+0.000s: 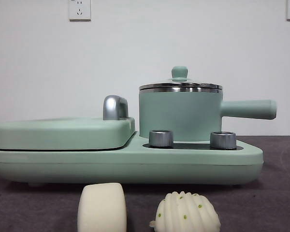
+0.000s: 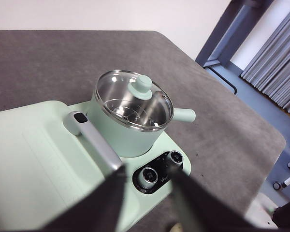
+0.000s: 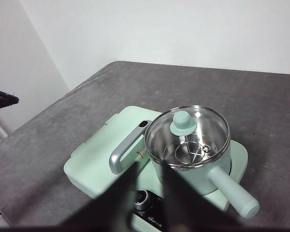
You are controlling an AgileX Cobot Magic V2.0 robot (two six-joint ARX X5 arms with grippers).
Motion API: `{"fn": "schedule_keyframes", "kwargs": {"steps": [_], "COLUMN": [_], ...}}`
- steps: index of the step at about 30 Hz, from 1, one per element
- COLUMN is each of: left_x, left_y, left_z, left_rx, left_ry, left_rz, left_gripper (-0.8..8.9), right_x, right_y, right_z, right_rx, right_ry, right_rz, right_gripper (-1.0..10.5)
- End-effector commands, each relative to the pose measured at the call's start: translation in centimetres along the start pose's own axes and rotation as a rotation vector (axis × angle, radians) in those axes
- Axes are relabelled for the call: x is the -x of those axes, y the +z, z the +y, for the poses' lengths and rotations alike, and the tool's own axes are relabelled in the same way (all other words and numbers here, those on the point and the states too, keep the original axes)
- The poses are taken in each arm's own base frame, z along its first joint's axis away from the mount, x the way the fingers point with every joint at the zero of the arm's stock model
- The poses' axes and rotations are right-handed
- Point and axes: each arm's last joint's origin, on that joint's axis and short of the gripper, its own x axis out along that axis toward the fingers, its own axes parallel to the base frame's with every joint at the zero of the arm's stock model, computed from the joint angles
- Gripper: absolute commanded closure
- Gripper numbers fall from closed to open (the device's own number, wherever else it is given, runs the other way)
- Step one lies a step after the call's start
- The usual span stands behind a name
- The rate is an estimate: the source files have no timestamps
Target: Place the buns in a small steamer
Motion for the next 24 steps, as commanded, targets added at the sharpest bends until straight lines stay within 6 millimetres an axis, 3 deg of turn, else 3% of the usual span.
{"fn": "schedule_keyframes", "kwargs": {"steps": [1, 4, 9, 14, 19, 24], "left_x": [-0.1, -0.3, -0.7, -1.9, -4.1, -7.8], "left_y": [0.7, 0.8, 1.1, 2.2, 3.8, 6.2], "left_z": [0.0, 0.2, 0.4, 1.4, 3.0, 4.2], "left_rx": [-0.039, -0.042, -0.011, 0.039, 0.090, 0.114], "left_ry": [-0.008, -0.009, -0.010, -0.019, -0.025, -0.067], "left_rz": [-0.012, -0.015, -0.031, -0.075, -0.035, 0.033], "left_gripper": [4.23, 3.70, 3.64, 2.44, 2.47, 2.51], "right_x": [0.1, 0.1, 0.1, 0.1, 0.1, 0.1], "right_y": [0.5, 0.5, 0.5, 0.5, 0.5, 0.5], "right_z": [0.1, 0.1, 0.1, 0.2, 0.1, 0.1], "right_rx": [0.023, 0.023, 0.021, 0.015, 0.014, 0.007], "right_ry": [-0.005, -0.007, -0.005, -0.003, -0.003, -0.003], "right_rz": [-0.012, -0.013, -0.013, -0.013, -0.013, -0.012], "right_gripper": [6.0, 4.7, 4.7, 4.7, 4.7, 4.7]}}
